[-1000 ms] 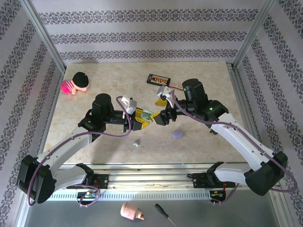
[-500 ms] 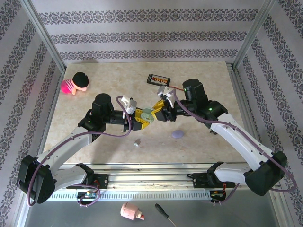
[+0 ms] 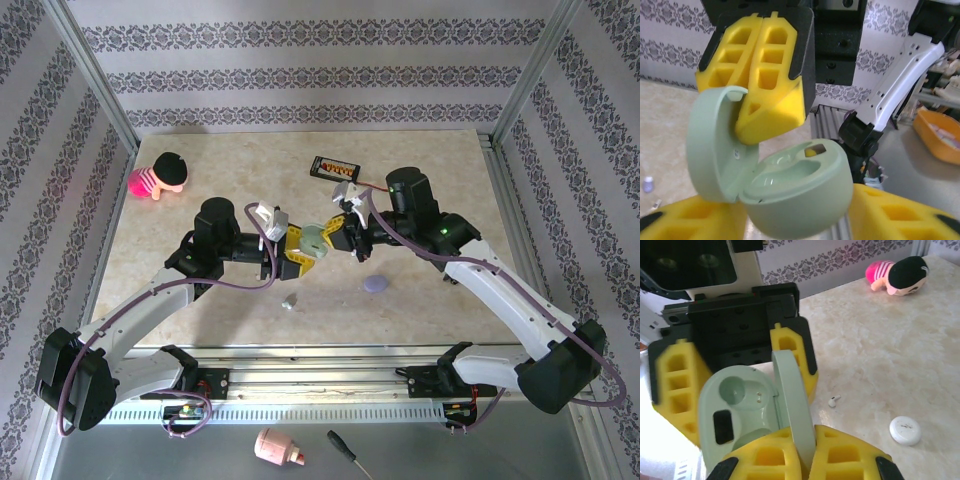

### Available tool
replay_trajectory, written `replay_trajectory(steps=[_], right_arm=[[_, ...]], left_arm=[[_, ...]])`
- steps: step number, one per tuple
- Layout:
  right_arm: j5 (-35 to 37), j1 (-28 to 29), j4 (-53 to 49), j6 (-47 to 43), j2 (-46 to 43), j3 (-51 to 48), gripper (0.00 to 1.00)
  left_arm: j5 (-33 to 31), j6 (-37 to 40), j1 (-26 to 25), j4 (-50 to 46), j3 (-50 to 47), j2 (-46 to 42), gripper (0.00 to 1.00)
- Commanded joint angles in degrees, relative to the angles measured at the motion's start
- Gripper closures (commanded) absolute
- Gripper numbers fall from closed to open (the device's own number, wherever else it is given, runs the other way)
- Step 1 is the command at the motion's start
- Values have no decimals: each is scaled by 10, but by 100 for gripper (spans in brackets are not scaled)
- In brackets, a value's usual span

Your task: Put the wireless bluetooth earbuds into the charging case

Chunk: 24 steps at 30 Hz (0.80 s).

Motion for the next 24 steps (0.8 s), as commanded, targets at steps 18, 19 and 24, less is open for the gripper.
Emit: replay_trajectory(steps=[18,19,24], right_arm=[[50,18,42,-15,-24,-14,100],[48,19,39,-16,-23,-14,100],[49,22,25,-23,-18,-13,100]], left_arm=[[-26,-26,-8,33,17,8,16],[-26,-24,-8,33,17,8,17],[-25,-27,-8,36,20,8,25]])
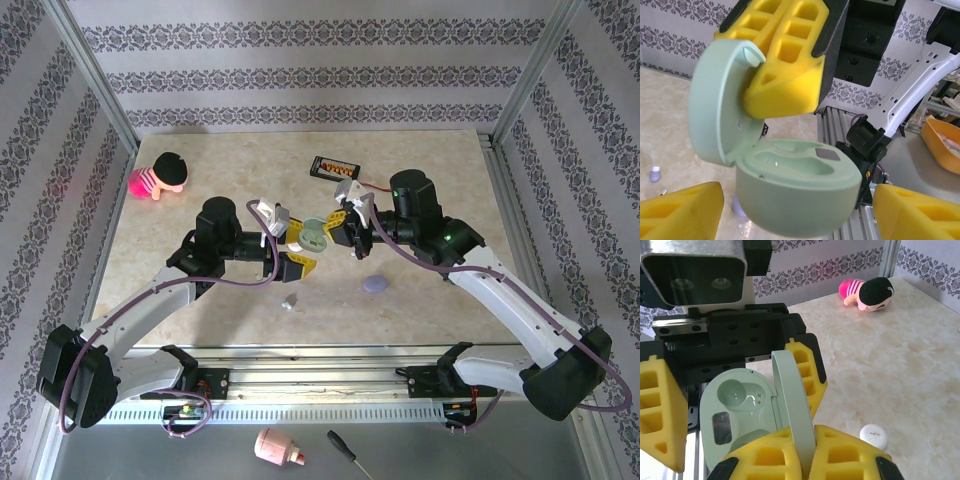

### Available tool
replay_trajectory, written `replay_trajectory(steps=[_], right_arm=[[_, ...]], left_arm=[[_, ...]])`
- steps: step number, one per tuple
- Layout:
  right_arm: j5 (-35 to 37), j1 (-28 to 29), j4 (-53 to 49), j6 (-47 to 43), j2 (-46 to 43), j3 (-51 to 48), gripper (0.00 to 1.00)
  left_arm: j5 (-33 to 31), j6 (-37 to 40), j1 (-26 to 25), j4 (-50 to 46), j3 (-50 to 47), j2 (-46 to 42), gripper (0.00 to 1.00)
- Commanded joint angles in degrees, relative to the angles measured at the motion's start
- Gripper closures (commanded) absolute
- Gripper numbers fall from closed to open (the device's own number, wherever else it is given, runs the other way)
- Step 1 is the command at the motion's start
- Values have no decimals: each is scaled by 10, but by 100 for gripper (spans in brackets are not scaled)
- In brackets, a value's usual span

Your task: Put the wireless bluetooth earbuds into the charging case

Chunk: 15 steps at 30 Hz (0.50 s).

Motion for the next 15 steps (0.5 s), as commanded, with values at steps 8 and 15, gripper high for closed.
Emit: replay_trajectory(steps=[8,15], right_arm=[[-11,9,-21,-23,14,7,100],[-10,11,-23,-23,21,12,100]], left_arm=[[2,-3,-8,31,19,-1,34],[3,0,-9,28,15,-2,46]])
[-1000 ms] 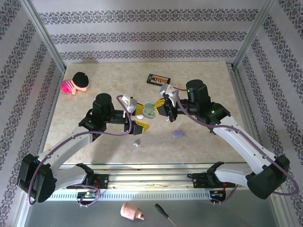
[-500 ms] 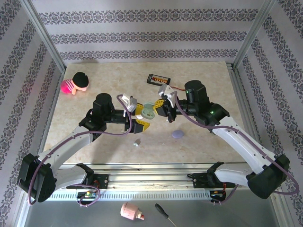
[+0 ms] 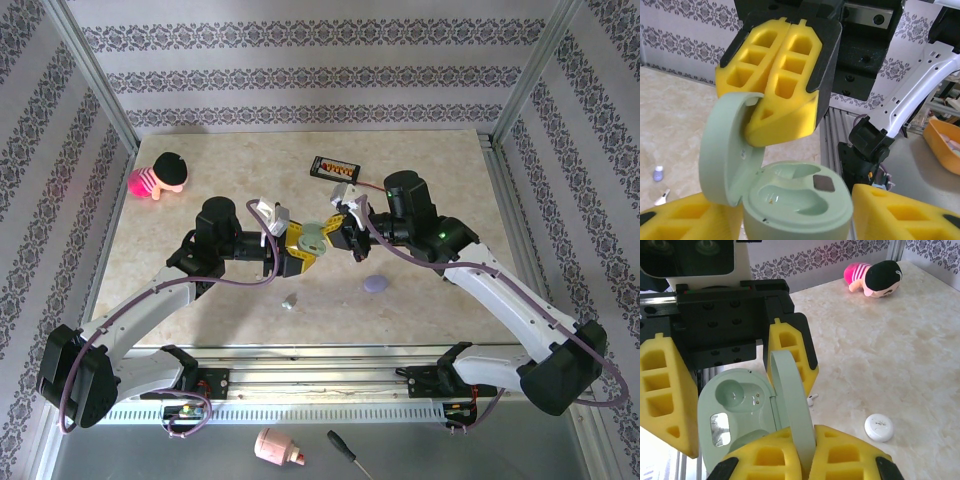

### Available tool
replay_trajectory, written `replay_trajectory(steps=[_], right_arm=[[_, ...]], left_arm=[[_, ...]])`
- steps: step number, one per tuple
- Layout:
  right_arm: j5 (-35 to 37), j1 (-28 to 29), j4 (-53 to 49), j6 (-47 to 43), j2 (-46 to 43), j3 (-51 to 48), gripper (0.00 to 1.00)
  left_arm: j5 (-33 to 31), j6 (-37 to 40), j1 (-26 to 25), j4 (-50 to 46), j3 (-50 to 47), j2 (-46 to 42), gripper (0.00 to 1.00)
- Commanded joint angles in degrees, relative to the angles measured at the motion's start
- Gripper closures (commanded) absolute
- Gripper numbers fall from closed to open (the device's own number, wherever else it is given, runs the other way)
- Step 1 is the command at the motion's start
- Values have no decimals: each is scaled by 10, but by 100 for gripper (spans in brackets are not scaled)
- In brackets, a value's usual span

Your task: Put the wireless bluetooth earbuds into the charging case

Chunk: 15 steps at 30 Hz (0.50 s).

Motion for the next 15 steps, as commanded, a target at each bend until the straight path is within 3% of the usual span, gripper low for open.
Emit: replay_trajectory(steps=[1,7,10,15], right_arm=[[-7,8,-3,-11,4,12,100],[-8,7,6,-6,-3,7,100],[-10,5,9,-4,-7,3,100],[-8,2,10,-2,-13,-1,100]], left_arm=[[10,0,-8,26,14,-2,48],[8,6,-8,21,12,-2,50],[5,8,-8,21,11,-3,39],[6,9,-8,19,12,-2,41]])
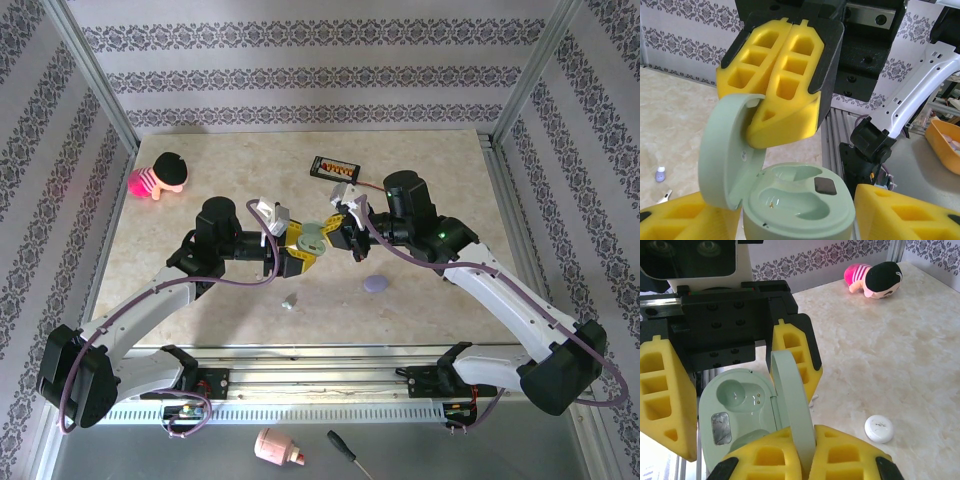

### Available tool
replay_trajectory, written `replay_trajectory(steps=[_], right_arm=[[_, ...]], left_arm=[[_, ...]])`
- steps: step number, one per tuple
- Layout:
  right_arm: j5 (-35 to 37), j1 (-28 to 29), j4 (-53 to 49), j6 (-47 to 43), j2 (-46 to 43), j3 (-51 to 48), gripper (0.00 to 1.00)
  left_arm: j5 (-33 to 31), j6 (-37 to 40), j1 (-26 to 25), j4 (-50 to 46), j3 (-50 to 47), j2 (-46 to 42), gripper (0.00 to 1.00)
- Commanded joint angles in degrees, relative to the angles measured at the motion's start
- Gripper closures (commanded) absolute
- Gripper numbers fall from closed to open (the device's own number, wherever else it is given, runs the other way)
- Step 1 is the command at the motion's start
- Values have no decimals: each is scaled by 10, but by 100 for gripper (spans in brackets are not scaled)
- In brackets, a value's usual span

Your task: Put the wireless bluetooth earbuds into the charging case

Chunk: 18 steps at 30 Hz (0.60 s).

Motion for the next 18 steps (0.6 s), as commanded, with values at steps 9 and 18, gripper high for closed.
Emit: replay_trajectory(steps=[9,18], right_arm=[[-8,0,9,1,-20,-7,100],[-8,0,3,-2,-13,-6,100]], left_arm=[[10,0,-8,26,12,1,41],[16,-10,-8,33,15,-1,62]])
